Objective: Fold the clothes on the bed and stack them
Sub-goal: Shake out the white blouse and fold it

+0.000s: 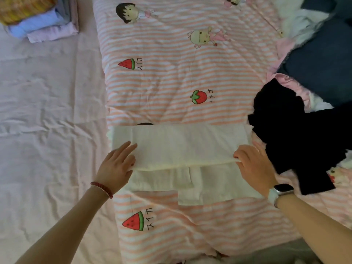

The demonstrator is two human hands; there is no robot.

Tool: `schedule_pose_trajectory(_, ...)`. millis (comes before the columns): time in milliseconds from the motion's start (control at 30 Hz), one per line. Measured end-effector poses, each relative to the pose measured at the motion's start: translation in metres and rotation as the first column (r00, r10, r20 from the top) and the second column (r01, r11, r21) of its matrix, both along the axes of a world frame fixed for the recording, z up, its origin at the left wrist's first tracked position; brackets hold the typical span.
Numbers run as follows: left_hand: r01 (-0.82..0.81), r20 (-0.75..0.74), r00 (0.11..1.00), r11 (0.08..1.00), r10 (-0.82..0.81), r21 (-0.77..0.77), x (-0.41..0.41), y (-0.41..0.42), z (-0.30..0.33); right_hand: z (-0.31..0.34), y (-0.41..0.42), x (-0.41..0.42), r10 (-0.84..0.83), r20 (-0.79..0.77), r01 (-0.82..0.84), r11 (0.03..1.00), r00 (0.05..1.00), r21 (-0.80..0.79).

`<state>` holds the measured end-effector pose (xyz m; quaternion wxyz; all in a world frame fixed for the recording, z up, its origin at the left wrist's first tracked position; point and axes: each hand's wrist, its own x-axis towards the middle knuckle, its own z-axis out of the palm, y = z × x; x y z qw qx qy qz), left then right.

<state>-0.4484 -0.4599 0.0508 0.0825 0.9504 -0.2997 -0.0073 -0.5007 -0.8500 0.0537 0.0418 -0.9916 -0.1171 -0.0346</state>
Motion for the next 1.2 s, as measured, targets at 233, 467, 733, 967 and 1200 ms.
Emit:
schedule_pose_trajectory(233,-0.092,-0.279,0.953,0.990,0.119,0.110,-0.065,-0.004,-0.029,-0.036,0.014,-0.068,-0.134,-0.283,0.126,0.991,0.950,-0.047)
schedule_pose_trajectory(467,-0.305,-0.259,0.918,0.952,0.301,0.028,-0.057,-0.026,-0.024,-0.029,0.054,-0.053,-0.223,-0.220,0.232,0.973,0.950,0.017)
schedule_pose_trajectory(733,-0.468,-0.190,0.836,0.850,0.515,0.243,-0.003,-0.045,-0.071,-0.063,0.076,0.022,-0.248,-0.328,0.227,0.969,0.912,-0.099)
schedule_pose_trajectory(967,-0.506,-0.238,0.792,0.823,0.562,0.259,0.001,-0.041,-0.091,-0.092,0.014,0.020,-0.405,-0.361,0.352,0.913,0.840,-0.205)
schedule_pose_trajectory(1200,-0.383,-0.130,0.909,0.917,0.396,0.116,-0.029,-0.112,-0.062,-0.066,0.001,0.000,-0.685,-0.290,0.743,0.610,0.669,0.274)
